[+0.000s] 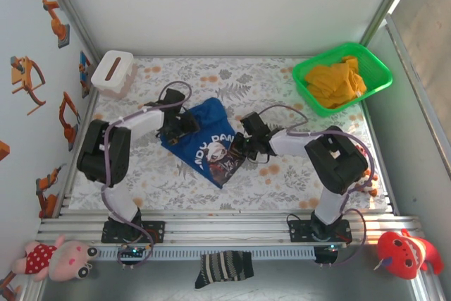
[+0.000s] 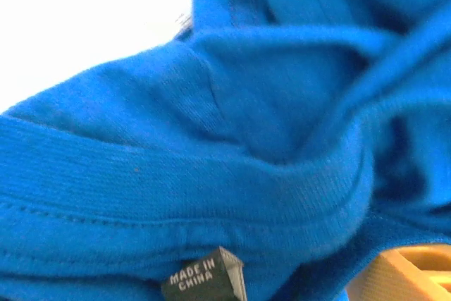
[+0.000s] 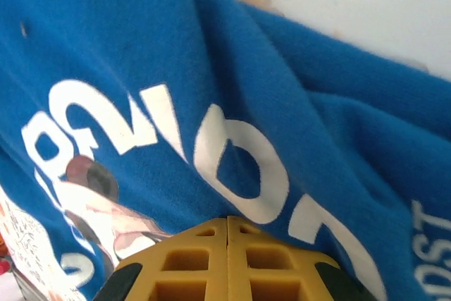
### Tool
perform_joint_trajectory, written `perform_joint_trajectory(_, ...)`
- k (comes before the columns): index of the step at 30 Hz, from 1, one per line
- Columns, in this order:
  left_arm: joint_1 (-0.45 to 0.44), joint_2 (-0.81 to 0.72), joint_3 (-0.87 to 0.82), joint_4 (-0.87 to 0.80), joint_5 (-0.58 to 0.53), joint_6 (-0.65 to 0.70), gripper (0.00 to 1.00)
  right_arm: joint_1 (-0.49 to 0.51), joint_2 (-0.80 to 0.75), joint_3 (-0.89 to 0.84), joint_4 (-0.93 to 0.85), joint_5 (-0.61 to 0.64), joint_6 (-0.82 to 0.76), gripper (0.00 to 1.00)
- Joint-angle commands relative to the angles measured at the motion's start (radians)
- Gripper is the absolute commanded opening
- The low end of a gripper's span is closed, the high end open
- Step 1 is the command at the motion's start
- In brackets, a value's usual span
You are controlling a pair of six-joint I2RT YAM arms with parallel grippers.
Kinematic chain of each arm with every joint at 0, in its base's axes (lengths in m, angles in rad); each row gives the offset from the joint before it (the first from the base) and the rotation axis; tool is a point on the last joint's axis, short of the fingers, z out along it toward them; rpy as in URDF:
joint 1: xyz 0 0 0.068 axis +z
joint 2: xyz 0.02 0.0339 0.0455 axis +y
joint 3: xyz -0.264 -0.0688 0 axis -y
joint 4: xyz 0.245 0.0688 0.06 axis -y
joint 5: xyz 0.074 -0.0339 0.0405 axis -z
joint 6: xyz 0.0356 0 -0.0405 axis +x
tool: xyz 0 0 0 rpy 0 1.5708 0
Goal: Fold the inside-out t-shirt
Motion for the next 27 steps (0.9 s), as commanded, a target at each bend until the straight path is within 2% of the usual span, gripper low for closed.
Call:
perform_joint_trajectory(1, 0.005, 0.089, 0.115, -0.006, 0.040, 0.114, 0.78, 0.092, -0.028, -0.080, 0.000, 0.116, 0.198, 0.00)
perform_joint_trajectory(6, 0.017, 0.202, 0.297, -0.052, 0.087, 0.210, 0.79, 0.259, -0.027, -0.122, 0.119, 0.217, 0.379, 0.00)
perform_joint_trajectory(10, 0.056, 0.148, 0.319, -0.083, 0.127, 0.248, 0.80, 0.243, -0.113, -0.108, 0.080, 0.244, 0.328, 0.00)
perform_joint_trajectory(14, 0.137, 0.011, 0.270, -0.104, 0.151, 0.245, 0.81, 0.156, -0.231, 0.051, -0.194, 0.263, 0.059, 0.00)
perform_joint_trajectory(17, 0.187, -0.068, 0.256, -0.138, 0.176, 0.256, 0.82, 0.067, -0.234, 0.216, -0.385, 0.264, -0.187, 0.00)
perform_joint_trajectory(21, 0.198, -0.109, 0.262, -0.174, 0.207, 0.289, 0.83, -0.043, -0.131, 0.424, -0.498, 0.187, -0.466, 0.16)
perform_joint_trajectory(24, 0.199, -0.092, 0.270, -0.198, 0.221, 0.296, 0.82, -0.071, -0.010, 0.593, -0.591, 0.145, -0.623, 0.31)
perform_joint_trajectory(27, 0.198, -0.055, 0.270, -0.211, 0.223, 0.307, 0.82, -0.071, 0.113, 0.741, -0.683, 0.111, -0.704, 0.40)
